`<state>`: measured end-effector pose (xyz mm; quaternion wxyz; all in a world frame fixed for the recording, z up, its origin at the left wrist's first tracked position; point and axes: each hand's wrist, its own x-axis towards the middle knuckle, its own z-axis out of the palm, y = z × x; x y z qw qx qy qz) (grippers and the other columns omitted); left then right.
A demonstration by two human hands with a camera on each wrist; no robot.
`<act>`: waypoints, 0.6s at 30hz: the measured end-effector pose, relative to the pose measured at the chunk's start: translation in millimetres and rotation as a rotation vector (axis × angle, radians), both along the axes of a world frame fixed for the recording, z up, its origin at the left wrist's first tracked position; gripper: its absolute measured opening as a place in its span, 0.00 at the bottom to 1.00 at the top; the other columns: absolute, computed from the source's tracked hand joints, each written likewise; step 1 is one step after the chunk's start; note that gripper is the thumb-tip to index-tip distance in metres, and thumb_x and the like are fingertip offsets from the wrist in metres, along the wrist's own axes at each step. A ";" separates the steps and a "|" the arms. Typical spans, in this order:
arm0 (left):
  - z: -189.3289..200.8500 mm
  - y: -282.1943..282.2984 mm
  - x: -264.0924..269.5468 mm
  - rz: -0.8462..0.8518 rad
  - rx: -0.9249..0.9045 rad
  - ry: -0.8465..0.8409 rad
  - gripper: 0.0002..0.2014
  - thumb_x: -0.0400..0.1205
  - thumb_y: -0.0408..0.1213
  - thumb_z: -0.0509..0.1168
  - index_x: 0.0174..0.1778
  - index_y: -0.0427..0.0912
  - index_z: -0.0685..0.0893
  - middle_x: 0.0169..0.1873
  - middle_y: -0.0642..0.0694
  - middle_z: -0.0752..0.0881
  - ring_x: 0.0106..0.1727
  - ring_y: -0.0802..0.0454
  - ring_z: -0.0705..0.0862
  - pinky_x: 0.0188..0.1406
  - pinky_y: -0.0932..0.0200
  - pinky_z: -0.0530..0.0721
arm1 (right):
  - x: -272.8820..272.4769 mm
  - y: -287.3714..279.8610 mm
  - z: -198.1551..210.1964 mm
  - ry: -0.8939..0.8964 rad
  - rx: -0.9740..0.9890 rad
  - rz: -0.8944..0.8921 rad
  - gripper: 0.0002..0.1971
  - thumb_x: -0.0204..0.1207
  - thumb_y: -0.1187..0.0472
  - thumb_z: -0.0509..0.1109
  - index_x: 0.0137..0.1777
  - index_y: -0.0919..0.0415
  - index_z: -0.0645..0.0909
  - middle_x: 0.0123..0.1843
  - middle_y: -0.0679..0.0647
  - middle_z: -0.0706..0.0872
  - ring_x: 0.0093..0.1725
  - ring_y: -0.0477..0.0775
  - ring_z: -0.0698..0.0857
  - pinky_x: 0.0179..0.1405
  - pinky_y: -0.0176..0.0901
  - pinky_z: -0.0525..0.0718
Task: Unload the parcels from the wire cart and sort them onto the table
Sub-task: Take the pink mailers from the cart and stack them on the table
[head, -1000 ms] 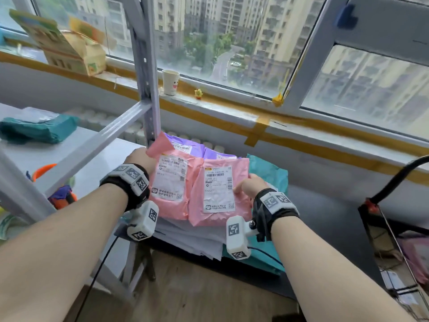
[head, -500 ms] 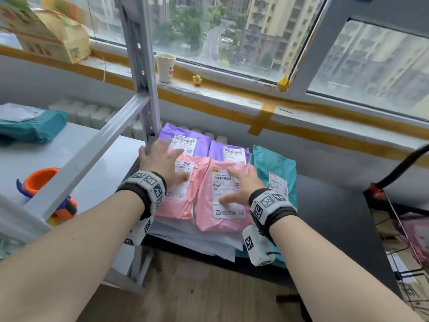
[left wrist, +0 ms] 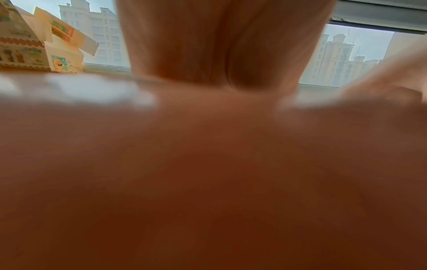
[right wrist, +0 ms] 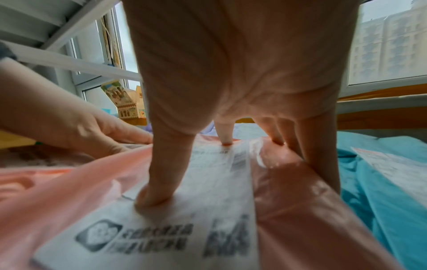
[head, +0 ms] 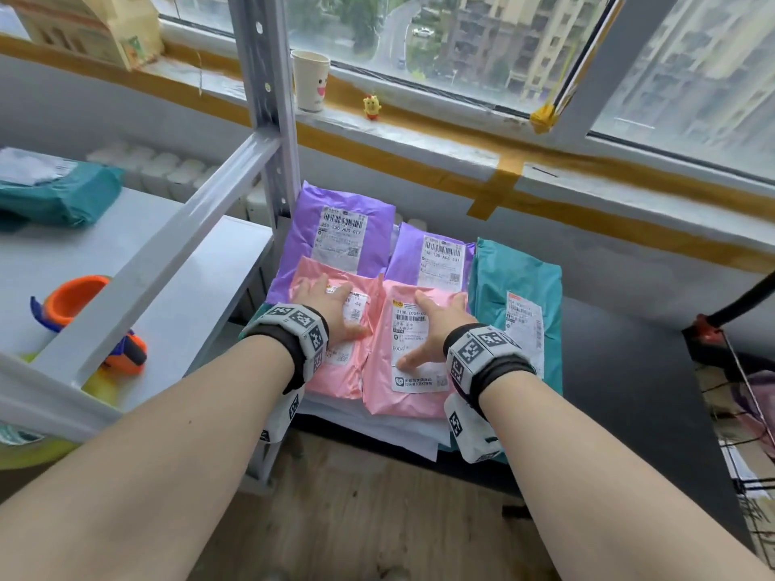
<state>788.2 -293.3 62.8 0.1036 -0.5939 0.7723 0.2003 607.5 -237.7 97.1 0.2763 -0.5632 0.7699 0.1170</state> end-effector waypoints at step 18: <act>16.6 7.6 -0.6 -0.035 -0.006 -0.012 0.44 0.74 0.68 0.61 0.83 0.54 0.53 0.83 0.40 0.51 0.82 0.37 0.51 0.82 0.39 0.49 | -6.9 7.9 9.6 -0.067 -0.071 -0.068 0.59 0.58 0.42 0.83 0.83 0.42 0.48 0.83 0.63 0.51 0.79 0.65 0.64 0.74 0.64 0.70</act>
